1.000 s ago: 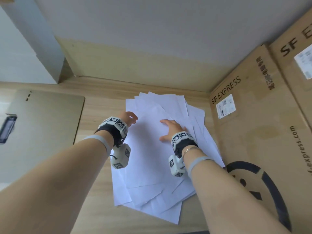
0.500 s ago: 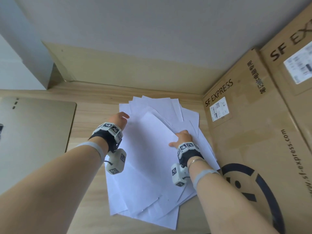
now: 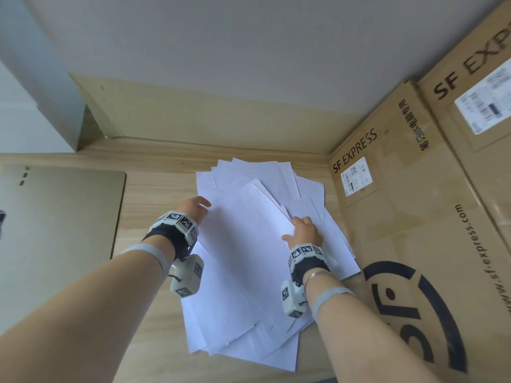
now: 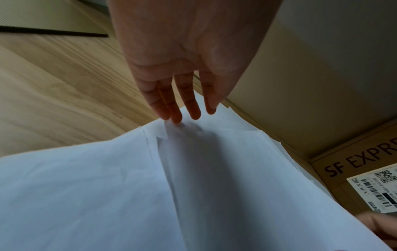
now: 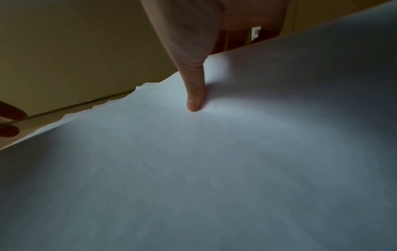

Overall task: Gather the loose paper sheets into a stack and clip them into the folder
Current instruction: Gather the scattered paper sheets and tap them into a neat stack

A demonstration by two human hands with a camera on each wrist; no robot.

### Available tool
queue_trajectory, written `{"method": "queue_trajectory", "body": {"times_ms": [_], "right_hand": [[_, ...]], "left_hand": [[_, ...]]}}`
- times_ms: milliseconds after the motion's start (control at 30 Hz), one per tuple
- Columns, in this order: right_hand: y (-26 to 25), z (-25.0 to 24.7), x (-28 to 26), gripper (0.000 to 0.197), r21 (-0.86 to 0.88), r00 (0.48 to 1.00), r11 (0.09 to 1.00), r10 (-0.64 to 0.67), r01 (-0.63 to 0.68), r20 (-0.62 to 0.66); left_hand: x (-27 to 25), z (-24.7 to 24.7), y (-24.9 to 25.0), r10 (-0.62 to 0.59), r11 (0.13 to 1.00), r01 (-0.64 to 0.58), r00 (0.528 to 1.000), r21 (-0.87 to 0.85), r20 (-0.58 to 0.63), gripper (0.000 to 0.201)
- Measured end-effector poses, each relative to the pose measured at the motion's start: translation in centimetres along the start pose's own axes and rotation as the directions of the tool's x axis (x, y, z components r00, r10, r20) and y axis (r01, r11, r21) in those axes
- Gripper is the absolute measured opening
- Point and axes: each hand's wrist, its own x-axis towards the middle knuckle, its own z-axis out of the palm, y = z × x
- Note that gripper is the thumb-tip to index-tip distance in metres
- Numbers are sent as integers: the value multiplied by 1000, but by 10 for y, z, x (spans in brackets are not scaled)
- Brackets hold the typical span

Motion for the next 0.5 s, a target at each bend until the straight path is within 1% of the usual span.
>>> {"method": "queue_trajectory", "body": {"times_ms": [100,167,200,267,300,333,367,400,500], "right_hand": [[-3,-1,-8,42,21,997,1000,-7,8,-80],[-3,-1,-10,41,29,996,999,-13,16,-93],[-3,-1,-11,37,28,996,999,-16,19,-90],[-3,0,-13,18,36,993,999,-28,32,-119],[-2,0,-15,8,64,987,997,-30,40,-159],[-2,0,-18,6,106,978,993,-28,50,-205],[-1,1,-20,9,152,970,987,-15,53,-243],[1,1,-20,14,203,968,978,12,40,-249],[8,-5,-19,30,357,983,933,97,-36,-155]], "left_hand": [[-2,0,-5,0,1000,0,1000,-17,23,32],[-4,0,-9,-7,1000,7,1000,-15,30,32],[-5,0,-11,-7,1000,7,1000,-17,30,32],[-7,0,-15,-7,1000,8,999,-21,34,32],[-8,0,-16,-11,1000,12,999,-17,38,32],[-9,-1,-17,-16,1000,17,999,-13,37,32],[-10,-3,-18,-22,1000,23,999,-12,33,33],[-11,-5,-19,-26,1000,27,999,-15,23,34],[-14,-12,-22,-30,999,29,999,-35,-19,37]]}}
